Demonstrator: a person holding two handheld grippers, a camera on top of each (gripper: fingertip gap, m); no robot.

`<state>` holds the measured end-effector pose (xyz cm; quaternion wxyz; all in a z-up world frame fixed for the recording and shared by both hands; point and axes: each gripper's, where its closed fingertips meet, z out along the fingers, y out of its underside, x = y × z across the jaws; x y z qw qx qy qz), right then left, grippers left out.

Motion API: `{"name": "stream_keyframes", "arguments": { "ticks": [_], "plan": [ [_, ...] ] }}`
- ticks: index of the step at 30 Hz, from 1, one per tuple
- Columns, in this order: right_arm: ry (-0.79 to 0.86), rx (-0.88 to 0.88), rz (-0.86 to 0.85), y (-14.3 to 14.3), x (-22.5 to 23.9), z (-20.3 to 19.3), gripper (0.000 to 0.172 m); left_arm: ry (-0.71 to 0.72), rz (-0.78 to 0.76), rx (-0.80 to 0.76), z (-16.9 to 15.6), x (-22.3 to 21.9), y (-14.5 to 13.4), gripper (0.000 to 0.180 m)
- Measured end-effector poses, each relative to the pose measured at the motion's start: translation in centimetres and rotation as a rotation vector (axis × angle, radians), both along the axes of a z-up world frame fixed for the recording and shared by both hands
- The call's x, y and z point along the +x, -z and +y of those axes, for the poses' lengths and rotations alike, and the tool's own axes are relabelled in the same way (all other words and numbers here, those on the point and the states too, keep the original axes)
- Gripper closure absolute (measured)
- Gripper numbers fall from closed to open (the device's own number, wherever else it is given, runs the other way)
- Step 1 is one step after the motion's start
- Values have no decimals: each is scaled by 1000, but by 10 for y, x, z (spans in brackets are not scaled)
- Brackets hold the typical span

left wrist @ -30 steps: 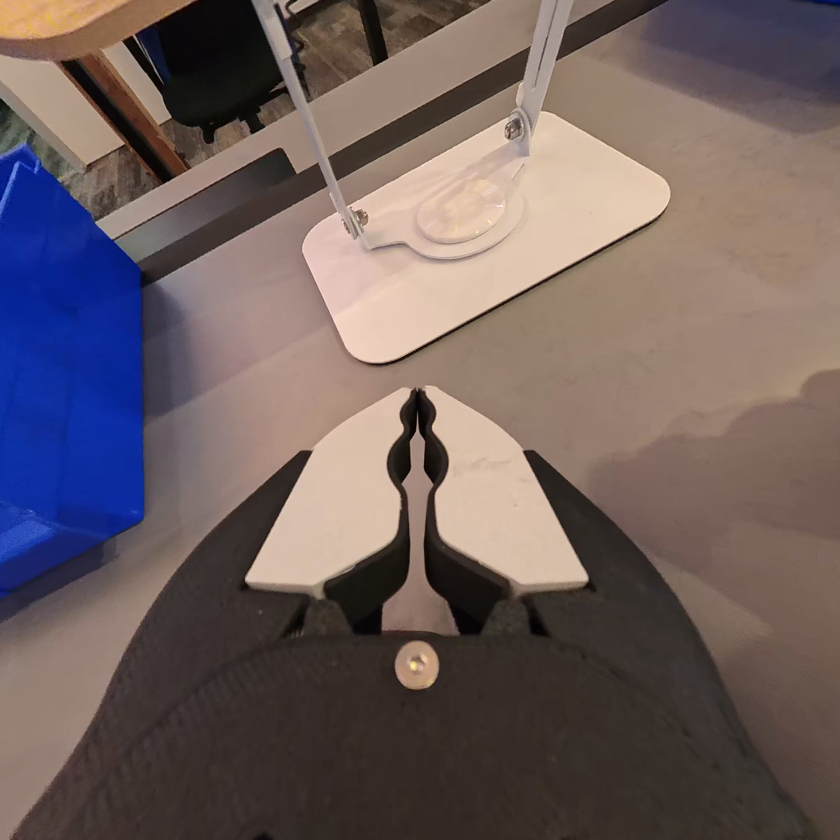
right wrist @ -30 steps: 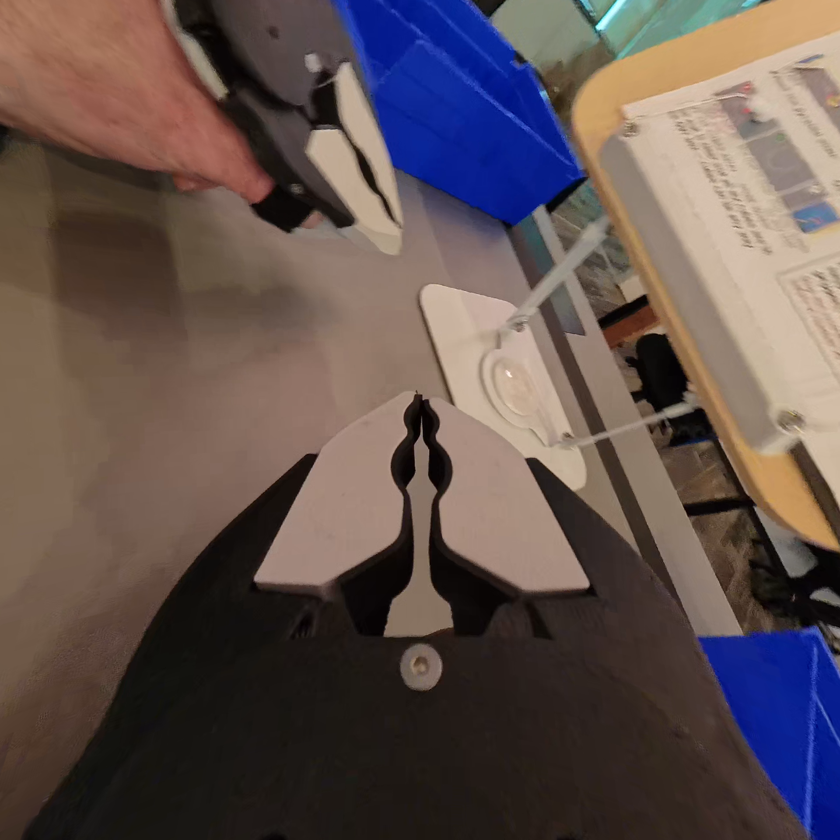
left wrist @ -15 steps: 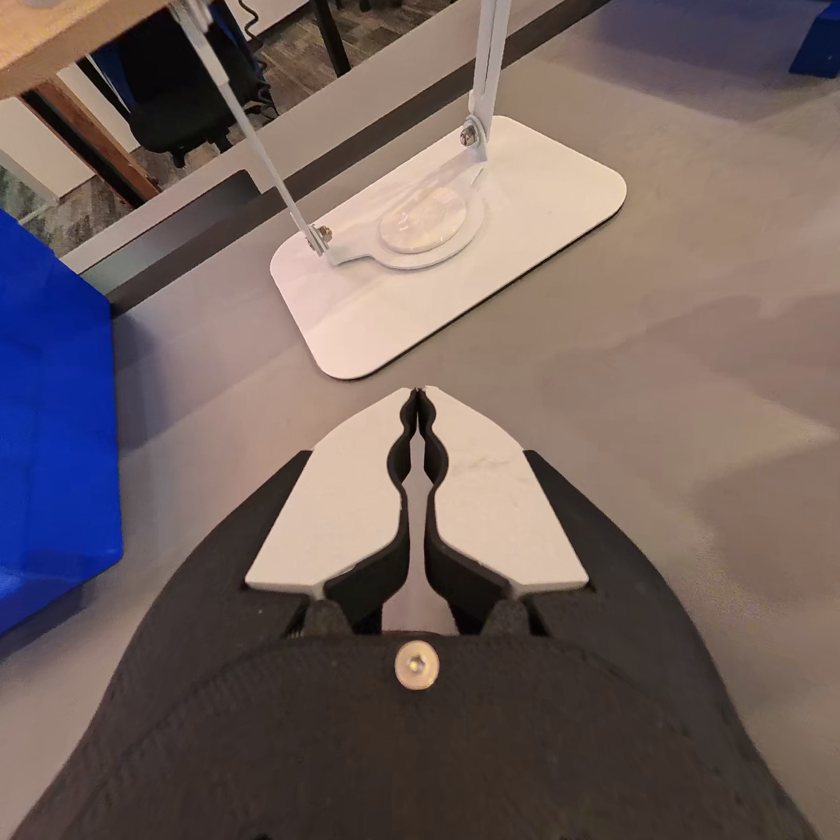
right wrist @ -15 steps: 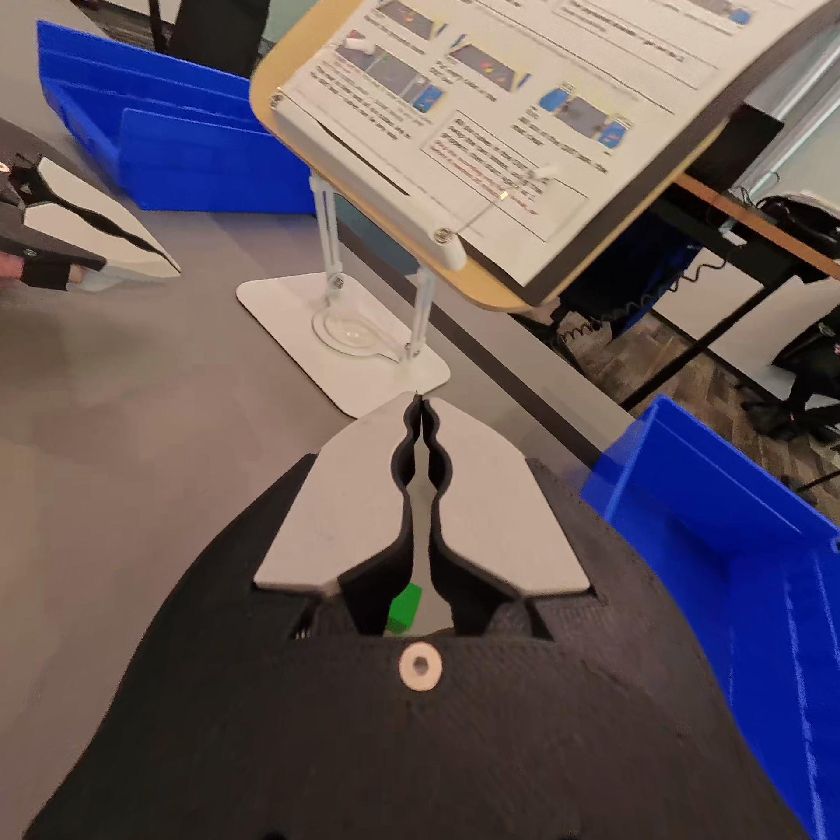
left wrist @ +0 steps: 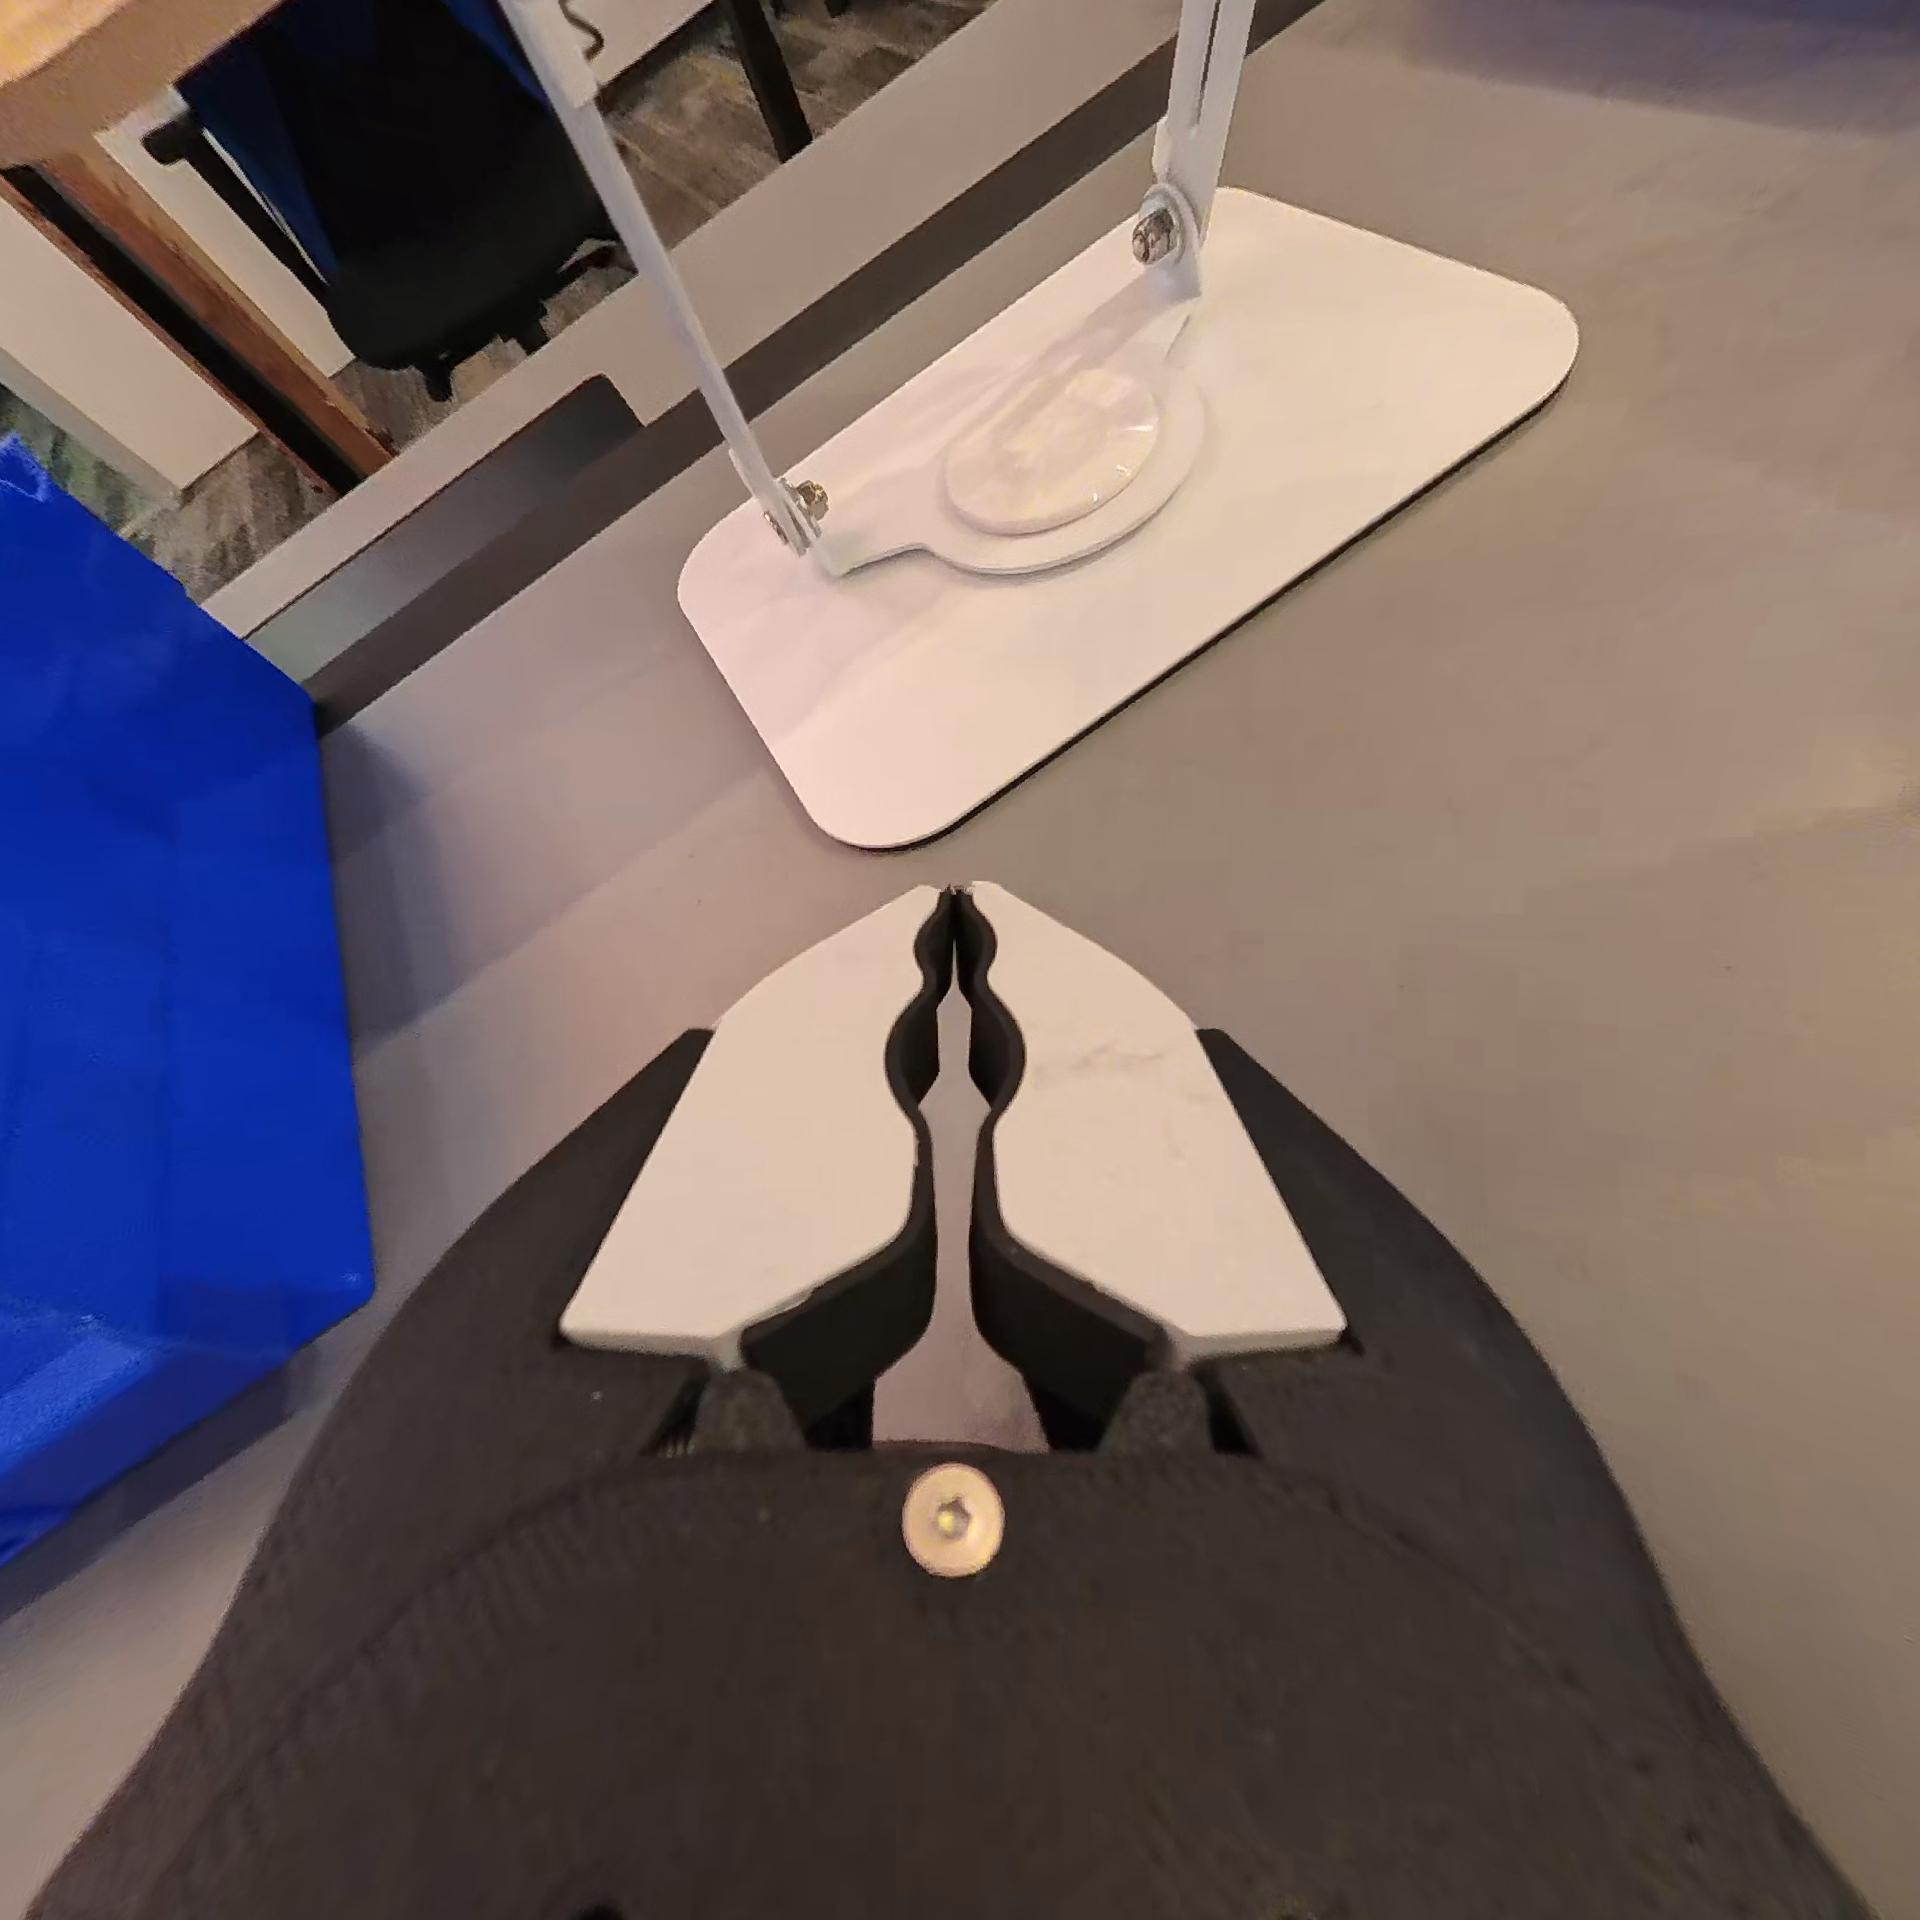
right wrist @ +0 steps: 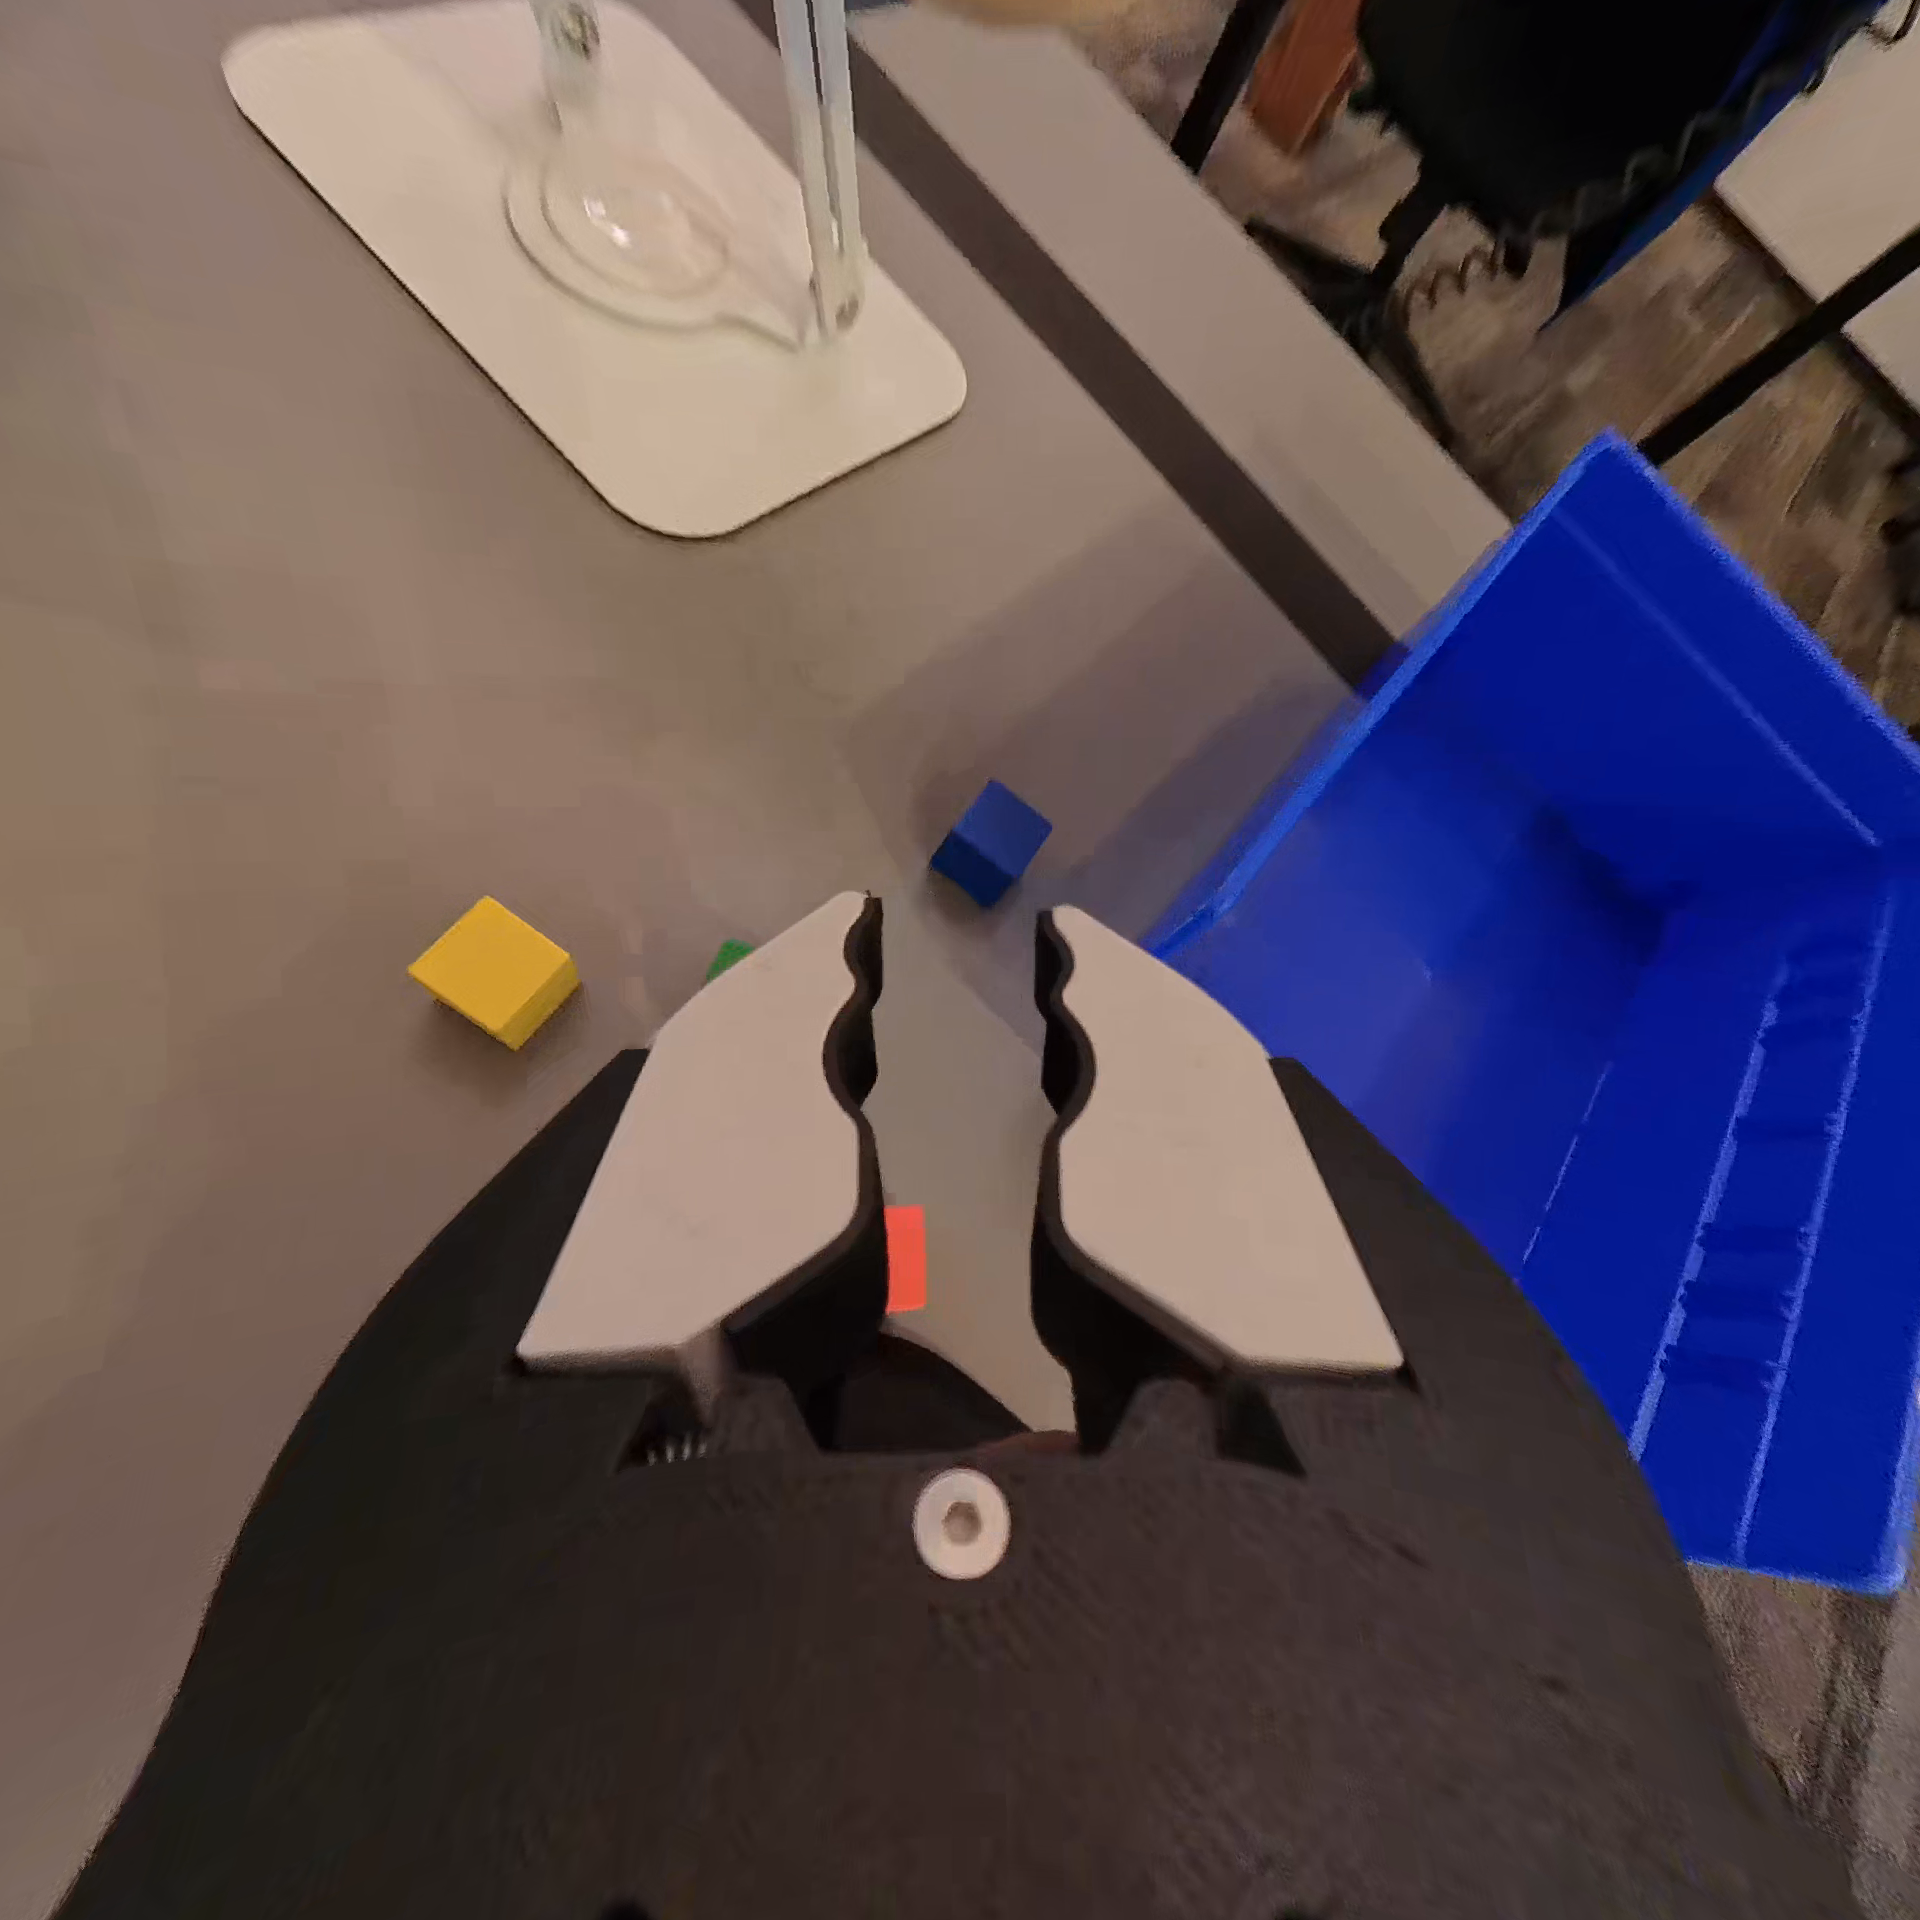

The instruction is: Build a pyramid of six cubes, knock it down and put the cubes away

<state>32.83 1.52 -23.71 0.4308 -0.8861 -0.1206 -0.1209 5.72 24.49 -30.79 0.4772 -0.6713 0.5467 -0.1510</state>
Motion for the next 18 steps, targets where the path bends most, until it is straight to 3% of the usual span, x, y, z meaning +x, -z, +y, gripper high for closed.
{"name": "stream_keyframes", "arguments": {
  "ticks": [10,18],
  "plan": [
    [-94,-177,-48,37,4,32,119,73,51,41,-16,26,6,180],
    [-467,-416,-332,55,4,53,122,105,84,88,-24,30,8,180]
  ]
}}
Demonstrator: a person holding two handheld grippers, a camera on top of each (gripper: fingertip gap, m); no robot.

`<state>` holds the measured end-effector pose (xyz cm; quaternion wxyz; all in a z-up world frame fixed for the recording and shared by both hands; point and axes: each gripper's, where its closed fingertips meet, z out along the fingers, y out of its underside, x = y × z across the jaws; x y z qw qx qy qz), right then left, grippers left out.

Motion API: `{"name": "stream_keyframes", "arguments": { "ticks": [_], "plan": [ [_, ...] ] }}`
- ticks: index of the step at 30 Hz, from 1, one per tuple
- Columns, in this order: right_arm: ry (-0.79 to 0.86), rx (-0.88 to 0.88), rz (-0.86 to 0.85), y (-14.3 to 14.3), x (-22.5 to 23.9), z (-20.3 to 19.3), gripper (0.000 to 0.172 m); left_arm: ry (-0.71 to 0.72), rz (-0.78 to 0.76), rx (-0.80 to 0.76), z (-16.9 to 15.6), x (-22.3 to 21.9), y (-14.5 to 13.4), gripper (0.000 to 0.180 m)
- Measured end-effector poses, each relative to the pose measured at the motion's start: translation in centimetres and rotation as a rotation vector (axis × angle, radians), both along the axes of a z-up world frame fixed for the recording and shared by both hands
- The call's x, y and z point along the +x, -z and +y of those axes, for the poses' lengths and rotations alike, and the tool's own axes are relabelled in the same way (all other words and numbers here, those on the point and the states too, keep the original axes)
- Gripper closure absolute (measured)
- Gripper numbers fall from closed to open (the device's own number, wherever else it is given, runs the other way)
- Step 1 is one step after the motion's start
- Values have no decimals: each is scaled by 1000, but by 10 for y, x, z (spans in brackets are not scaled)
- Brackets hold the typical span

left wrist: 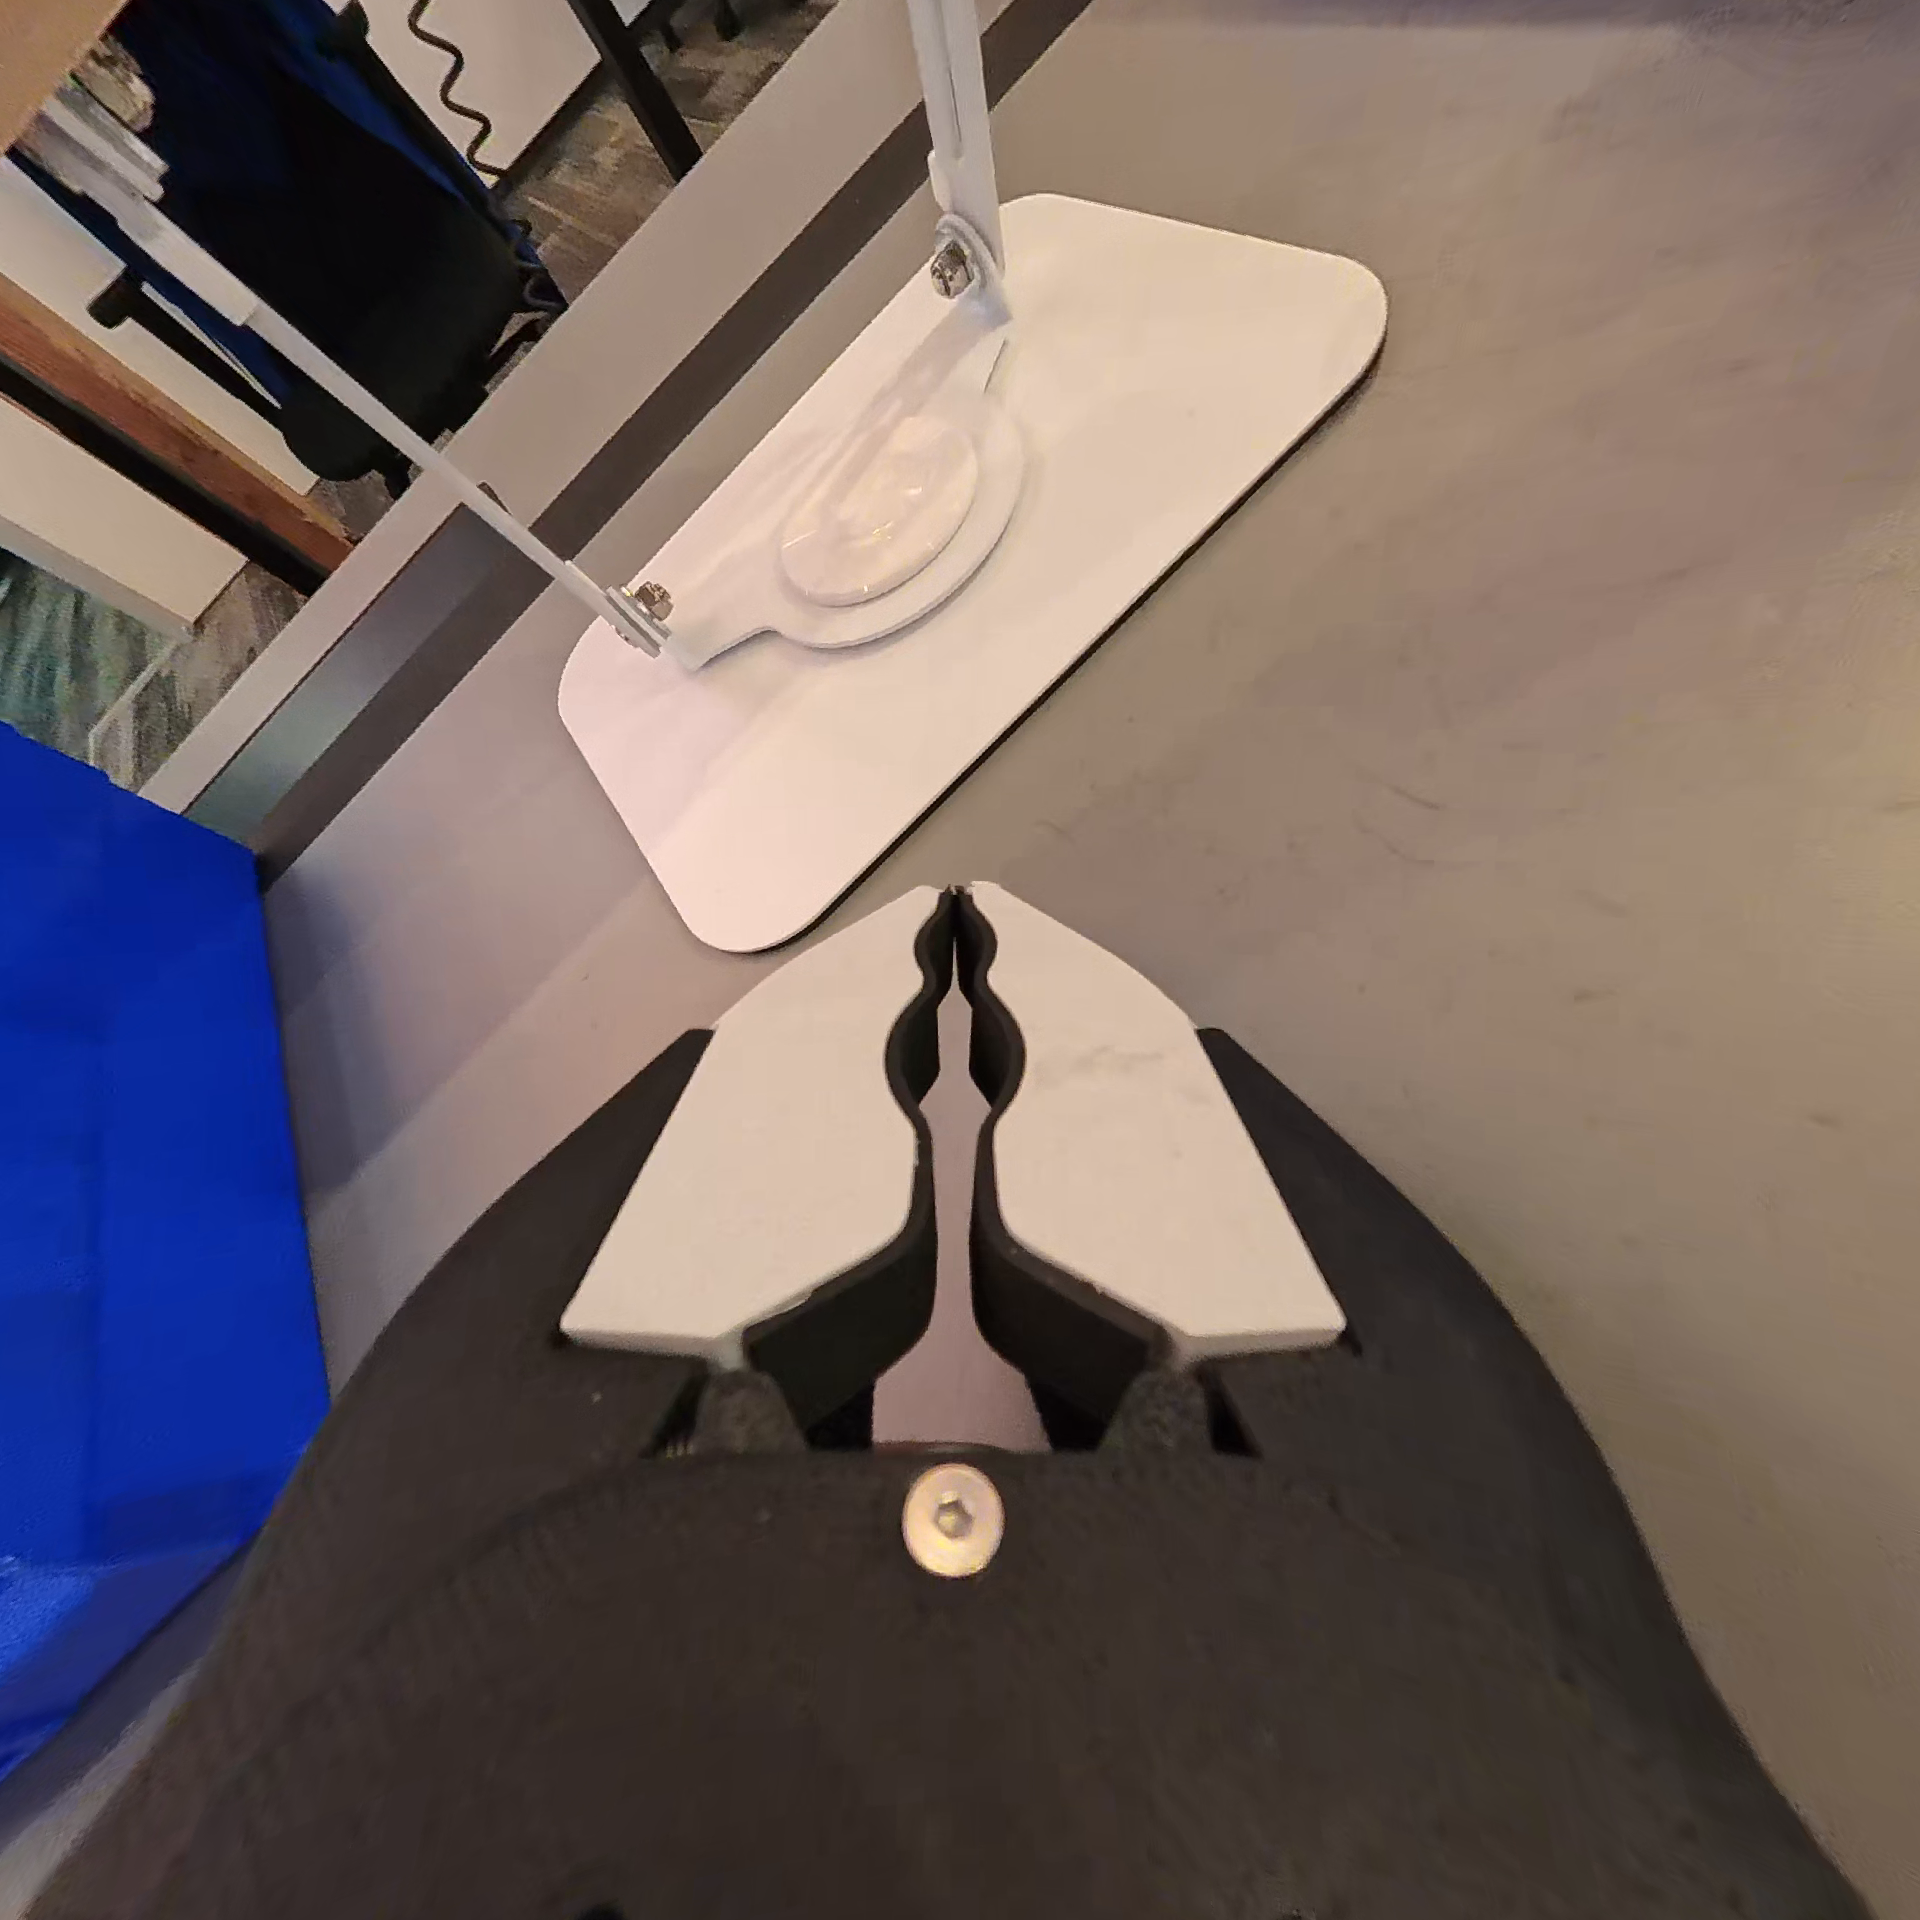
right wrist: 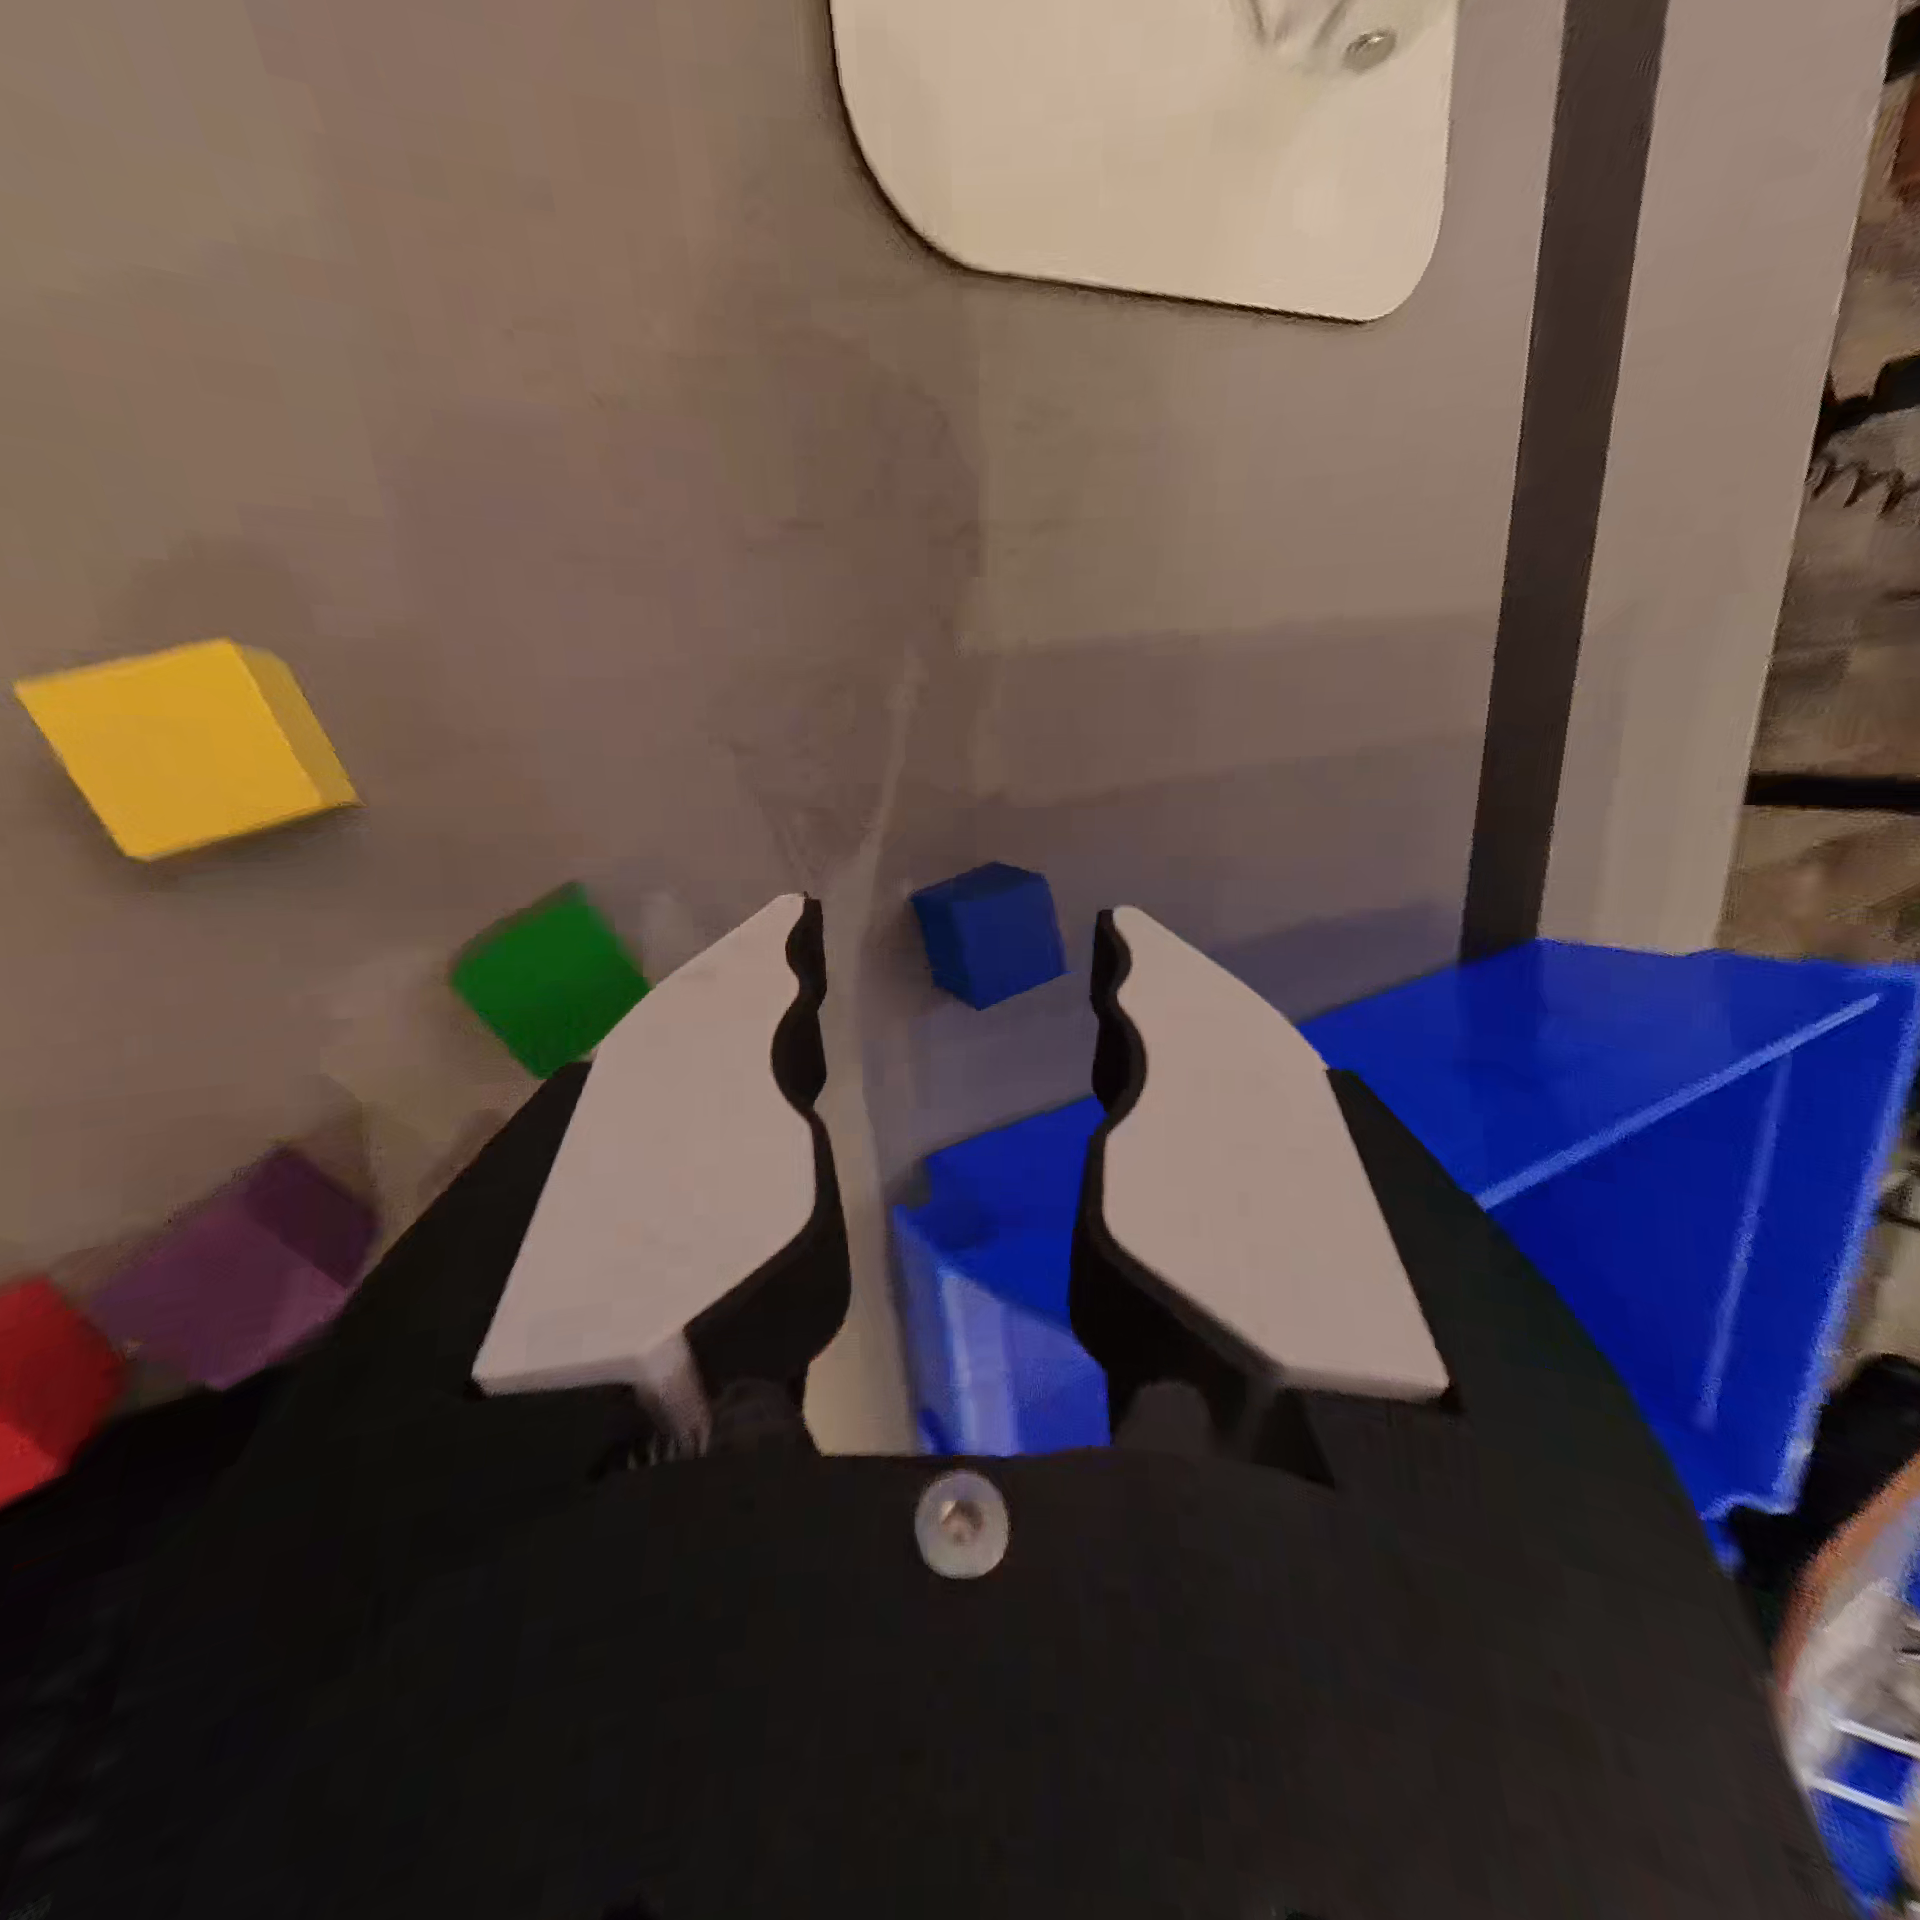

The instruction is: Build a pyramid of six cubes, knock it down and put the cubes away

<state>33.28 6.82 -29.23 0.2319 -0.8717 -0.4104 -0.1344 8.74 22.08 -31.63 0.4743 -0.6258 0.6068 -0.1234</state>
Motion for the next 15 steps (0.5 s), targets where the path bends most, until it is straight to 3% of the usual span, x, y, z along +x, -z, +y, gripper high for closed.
{"name": "stream_keyframes", "arguments": {
  "ticks": [5,10,15],
  "plan": [
    [-127,-188,-119,10,9,5,121,5,11,12,-1,0,1,180],
    [-133,-300,-194,26,28,11,122,11,15,8,-2,1,2,180],
    [-124,-443,-259,38,29,2,133,18,32,18,-3,1,4,180]
  ]
}}
